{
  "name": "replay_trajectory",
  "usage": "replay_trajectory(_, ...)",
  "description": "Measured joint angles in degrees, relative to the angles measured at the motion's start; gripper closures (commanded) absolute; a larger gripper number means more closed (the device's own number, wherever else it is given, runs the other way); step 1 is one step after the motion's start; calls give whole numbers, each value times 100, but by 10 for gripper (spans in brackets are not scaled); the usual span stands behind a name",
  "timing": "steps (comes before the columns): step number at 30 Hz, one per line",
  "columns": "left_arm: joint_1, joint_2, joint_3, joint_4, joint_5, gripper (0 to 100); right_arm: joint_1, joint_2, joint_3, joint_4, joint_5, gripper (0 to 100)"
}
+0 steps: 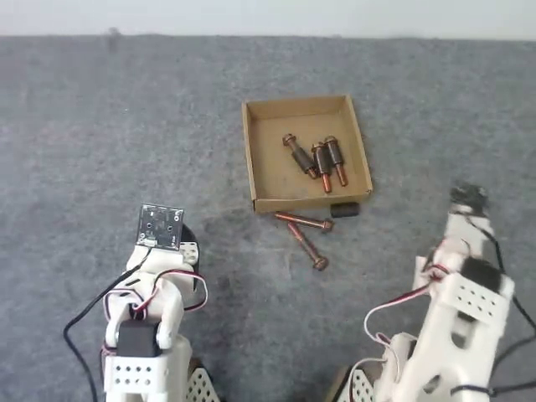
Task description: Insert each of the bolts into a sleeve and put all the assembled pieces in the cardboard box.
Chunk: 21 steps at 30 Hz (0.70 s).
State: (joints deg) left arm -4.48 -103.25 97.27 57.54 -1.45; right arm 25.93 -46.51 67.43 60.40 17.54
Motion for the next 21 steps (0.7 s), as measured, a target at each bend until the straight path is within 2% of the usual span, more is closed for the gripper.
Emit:
replay_trajectory(5, 0, 0, 0, -9, -18, 984, 976, 0, 484, -800, -141, 985)
replay_trajectory(8, 0, 0, 0, -35, -510, 984, 1292, 0, 765, -1231, -158, 985)
replay_trajectory(10, 0, 0, 0, -35, -809, 984, 1371, 0, 941, -1495, -158, 985)
replay_trajectory(16, 0, 0, 0, -35, -844, 983, 1363, 0, 1037, -1723, -158, 985)
replay_trajectory(21, 484, 237, -536, 114, -844, 983, 1363, 0, 1037, -1723, -158, 985)
